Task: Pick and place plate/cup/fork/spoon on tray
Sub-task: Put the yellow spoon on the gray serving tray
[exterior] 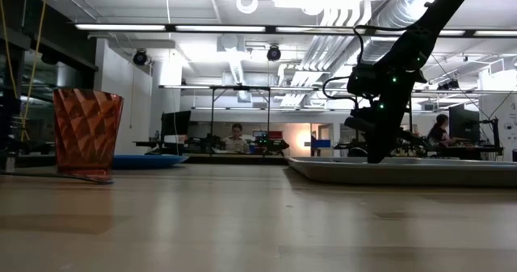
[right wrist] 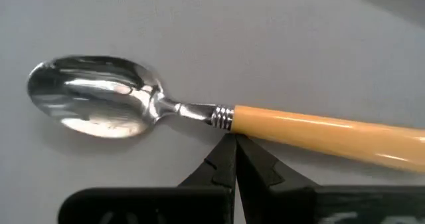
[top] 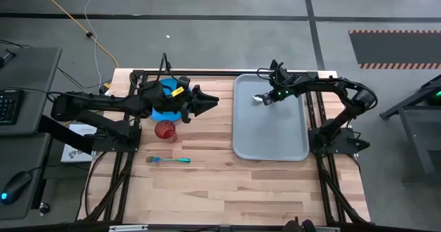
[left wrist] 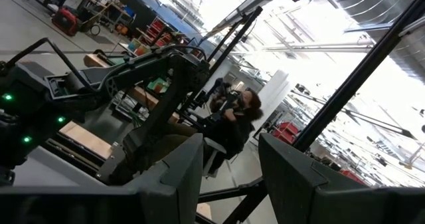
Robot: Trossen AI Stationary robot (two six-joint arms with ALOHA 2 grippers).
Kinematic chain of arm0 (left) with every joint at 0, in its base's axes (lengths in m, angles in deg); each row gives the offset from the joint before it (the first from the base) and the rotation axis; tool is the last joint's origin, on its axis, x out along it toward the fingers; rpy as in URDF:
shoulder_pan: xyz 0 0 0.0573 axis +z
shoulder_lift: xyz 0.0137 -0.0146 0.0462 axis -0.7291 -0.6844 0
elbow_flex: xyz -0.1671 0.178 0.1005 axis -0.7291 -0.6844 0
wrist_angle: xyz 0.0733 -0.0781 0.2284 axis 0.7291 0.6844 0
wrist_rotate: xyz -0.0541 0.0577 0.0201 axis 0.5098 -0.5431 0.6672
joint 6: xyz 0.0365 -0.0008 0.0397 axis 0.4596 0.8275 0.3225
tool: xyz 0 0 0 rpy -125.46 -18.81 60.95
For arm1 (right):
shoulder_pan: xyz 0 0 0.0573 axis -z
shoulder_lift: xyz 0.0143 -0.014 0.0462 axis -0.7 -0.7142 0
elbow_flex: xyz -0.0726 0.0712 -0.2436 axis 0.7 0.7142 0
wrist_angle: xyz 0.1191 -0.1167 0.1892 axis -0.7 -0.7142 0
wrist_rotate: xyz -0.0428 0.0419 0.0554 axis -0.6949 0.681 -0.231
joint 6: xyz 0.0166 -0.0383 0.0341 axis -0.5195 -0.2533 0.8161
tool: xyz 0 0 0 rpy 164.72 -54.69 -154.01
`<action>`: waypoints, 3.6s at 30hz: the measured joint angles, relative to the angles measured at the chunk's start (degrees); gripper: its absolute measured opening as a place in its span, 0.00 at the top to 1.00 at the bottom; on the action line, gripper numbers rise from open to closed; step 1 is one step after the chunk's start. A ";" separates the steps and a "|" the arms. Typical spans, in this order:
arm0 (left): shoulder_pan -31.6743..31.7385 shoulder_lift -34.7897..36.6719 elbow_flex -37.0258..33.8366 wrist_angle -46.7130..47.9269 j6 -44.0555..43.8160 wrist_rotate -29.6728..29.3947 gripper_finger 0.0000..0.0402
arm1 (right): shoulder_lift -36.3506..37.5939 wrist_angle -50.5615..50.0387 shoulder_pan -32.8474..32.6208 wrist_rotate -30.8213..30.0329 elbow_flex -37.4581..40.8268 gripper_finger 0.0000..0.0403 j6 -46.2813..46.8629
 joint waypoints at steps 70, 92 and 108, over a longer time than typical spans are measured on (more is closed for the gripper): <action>0.39 0.04 0.00 -0.15 -4.42 2.82 0.66 | 6.28 1.66 -7.84 6.24 -0.07 1.00 -1.96; 1.20 0.04 0.00 -0.23 -3.45 1.92 0.66 | 7.34 -19.28 -2.35 1.34 -0.06 1.00 -13.43; 2.58 0.04 0.00 -0.51 -3.44 1.90 0.66 | 3.39 -17.36 -2.96 1.06 0.00 1.00 -16.03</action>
